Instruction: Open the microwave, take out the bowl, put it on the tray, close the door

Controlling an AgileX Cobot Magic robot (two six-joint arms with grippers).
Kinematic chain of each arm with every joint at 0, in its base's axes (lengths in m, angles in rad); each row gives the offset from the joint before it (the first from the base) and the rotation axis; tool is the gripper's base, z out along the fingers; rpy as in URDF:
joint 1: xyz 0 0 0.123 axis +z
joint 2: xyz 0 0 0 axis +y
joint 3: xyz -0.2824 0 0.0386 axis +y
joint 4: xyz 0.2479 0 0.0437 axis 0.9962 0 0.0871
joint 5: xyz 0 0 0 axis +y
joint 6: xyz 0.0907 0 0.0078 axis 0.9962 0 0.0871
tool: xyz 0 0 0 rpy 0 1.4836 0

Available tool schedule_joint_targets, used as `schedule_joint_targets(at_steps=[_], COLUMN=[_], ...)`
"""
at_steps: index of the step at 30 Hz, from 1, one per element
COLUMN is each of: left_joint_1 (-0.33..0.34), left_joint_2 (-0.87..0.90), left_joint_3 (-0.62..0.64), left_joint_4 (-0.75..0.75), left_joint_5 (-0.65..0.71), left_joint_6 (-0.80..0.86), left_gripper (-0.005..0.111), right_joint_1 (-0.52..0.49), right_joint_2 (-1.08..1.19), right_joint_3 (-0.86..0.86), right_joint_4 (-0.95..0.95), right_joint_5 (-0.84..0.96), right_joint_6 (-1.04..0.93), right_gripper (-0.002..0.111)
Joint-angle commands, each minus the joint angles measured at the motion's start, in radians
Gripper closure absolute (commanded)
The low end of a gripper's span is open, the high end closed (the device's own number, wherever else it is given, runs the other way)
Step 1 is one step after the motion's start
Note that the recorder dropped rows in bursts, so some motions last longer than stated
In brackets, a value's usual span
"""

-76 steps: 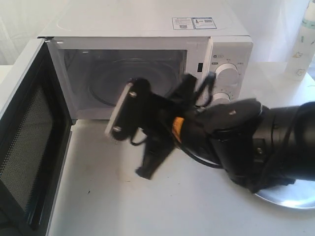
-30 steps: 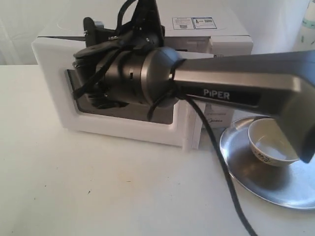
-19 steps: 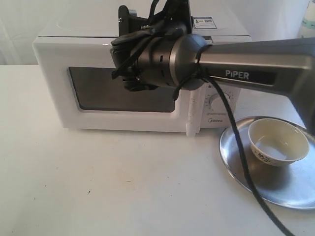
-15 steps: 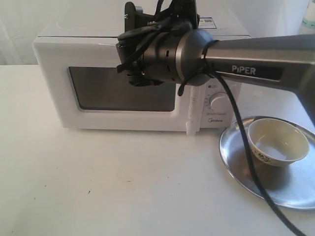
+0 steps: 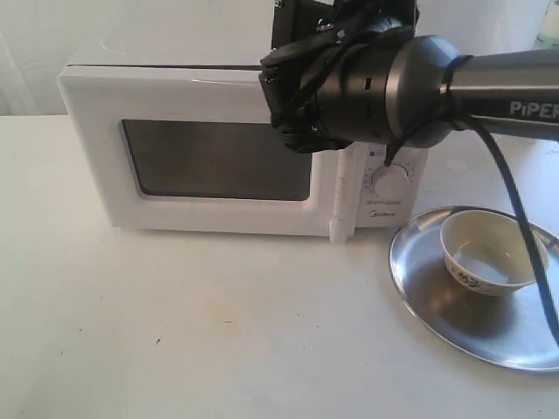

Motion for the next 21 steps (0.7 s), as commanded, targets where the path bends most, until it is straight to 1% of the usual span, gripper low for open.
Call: schedule_joint_targets(at_steps=[1,2,5,7,9,10,11,12,13,16,17,18,19,20,21], left_joint_1=[-0.003,-0.003,-0.003,-0.003,-0.003,-0.003,-0.003,-0.003,-0.003,-0.003,-0.003,-0.003,-0.003,-0.003,-0.003], left_joint_2=[-0.002,-0.002,-0.002,-0.002,-0.002,-0.002,-0.002,-0.002,-0.002,-0.002,-0.002,-0.002,-0.002,-0.002,-0.002], left_joint_3=[-0.003,-0.003,-0.003,-0.003,-0.003,-0.003,-0.003,-0.003,-0.003,-0.003,-0.003,-0.003,-0.003,-0.003,-0.003], left_joint_4=[-0.009,-0.009,-0.009,-0.009,-0.009,-0.009,-0.009,-0.009,-0.009,-0.009,-0.009,-0.009,-0.009,-0.009,-0.009], left_joint_5=[0.002,0.002,0.002,0.002,0.002,0.002,0.002,0.002,0.002,0.002,0.002,0.002,0.002,0.002,0.002], left_joint_6=[0.0,0.0,0.0,0.0,0.0,0.0,0.0,0.0,0.0,0.0,0.0,0.0,0.0,0.0,0.0], left_gripper=[0.107,0.107,0.107,0.107,0.107,0.107,0.107,0.107,0.107,0.107,0.107,0.107,0.107,0.107,0.107], right_joint_1=[-0.029,-0.049,-0.106,-0.107,-0.083,-0.036,-0.016,0.02,0.039,0.121,0.161,0.179,0.208,0.221,0.24], right_joint_2=[0.01,0.013,0.019,0.002,-0.05,-0.141,-0.18,-0.267,-0.314,-0.501,-0.596,-0.65,-0.758,-0.812,-0.906], right_joint_3=[0.014,0.014,0.014,0.014,0.014,0.014,0.014,0.037,0.061,0.186,0.261,0.309,0.412,0.466,0.561], right_joint_4=[-0.076,-0.076,-0.076,-0.076,-0.076,-0.023,0.022,0.103,0.133,0.223,0.274,0.298,0.328,0.334,0.334], right_joint_5=[-0.089,-0.133,-0.15,-0.143,-0.137,-0.171,-0.191,-0.239,-0.269,-0.294,-0.301,-0.313,-0.341,-0.363,-0.407], right_joint_6=[0.171,0.173,0.254,0.289,0.289,0.289,0.288,0.277,0.256,0.243,0.243,0.249,0.269,0.282,0.312], right_gripper=[0.108,0.108,0.108,0.108,0.108,0.108,0.108,0.108,0.108,0.108,0.108,0.108,0.108,0.108,0.108])
